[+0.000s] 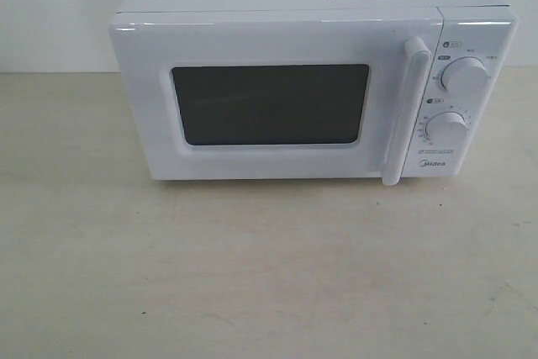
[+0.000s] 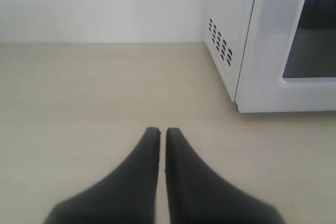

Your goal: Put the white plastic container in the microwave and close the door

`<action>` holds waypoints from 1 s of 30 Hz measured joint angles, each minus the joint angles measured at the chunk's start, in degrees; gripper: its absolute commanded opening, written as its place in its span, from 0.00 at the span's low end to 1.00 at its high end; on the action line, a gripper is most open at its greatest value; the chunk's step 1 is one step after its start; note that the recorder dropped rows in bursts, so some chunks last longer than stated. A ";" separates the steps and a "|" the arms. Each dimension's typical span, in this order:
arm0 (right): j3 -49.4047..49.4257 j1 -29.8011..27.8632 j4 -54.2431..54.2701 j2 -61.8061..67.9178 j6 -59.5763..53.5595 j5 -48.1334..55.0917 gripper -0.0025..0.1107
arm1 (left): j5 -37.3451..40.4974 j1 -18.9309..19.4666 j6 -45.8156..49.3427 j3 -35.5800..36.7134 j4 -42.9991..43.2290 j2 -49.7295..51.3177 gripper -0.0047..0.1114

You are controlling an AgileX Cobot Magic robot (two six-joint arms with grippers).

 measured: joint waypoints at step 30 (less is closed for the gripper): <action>0.00 0.00 0.00 0.00 0.00 0.34 0.02 | 0.22 0.00 -4.11 0.00 -0.19 0.00 0.08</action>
